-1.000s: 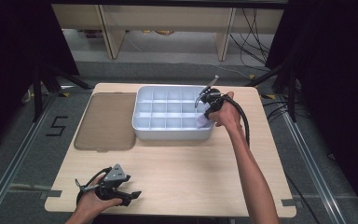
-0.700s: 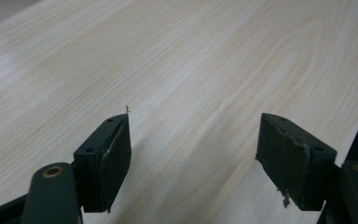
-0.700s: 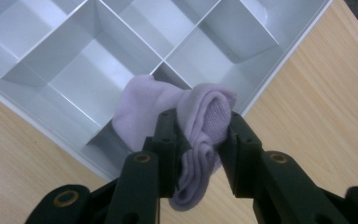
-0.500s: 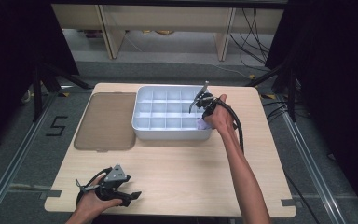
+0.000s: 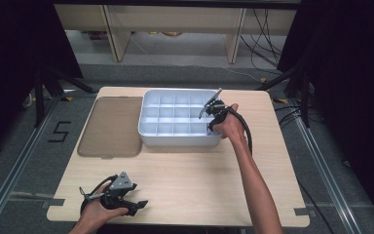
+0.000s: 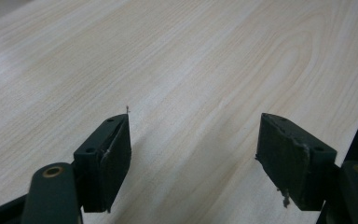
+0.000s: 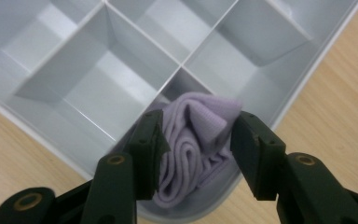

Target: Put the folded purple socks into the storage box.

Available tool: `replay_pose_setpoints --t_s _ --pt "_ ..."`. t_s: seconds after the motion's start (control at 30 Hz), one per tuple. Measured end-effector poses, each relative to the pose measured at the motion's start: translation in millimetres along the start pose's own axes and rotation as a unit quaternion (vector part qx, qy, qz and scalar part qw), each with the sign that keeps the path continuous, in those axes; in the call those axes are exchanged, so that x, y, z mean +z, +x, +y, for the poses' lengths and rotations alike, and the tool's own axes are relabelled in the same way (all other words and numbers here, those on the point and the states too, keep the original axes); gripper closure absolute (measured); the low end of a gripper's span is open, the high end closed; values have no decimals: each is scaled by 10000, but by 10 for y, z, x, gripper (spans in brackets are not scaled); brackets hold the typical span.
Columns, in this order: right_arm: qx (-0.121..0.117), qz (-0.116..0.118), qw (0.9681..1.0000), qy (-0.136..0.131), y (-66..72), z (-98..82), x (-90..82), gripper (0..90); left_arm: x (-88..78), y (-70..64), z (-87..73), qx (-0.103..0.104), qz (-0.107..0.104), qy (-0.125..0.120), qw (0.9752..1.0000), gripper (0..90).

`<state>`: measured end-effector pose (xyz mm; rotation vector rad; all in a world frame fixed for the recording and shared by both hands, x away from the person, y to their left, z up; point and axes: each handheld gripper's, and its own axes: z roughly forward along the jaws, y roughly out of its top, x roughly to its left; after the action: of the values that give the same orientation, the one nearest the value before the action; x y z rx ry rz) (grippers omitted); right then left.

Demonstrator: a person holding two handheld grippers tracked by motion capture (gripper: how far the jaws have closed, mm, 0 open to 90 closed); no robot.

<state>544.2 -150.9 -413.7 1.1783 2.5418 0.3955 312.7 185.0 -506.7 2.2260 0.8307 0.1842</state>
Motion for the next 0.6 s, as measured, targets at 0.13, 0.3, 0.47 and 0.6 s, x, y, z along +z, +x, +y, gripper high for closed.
replay_pose_setpoints --t_s 0.13,0.3,0.47,0.6 --pt "107 182 9990 -390 -80 -1 -146 632 -6 6 5 53 97 -26 9999 258" --pt "245 275 9982 -476 -139 -31 -201 807 -3 -1 5 48 83 -27 10000 258" --pt "219 289 9988 -316 -141 -47 -65 830 4 -7 6 117 85 -20 9999 259" --pt "238 395 9989 -112 -109 -75 70 848 9 -12 1 60 75 12 10000 259"
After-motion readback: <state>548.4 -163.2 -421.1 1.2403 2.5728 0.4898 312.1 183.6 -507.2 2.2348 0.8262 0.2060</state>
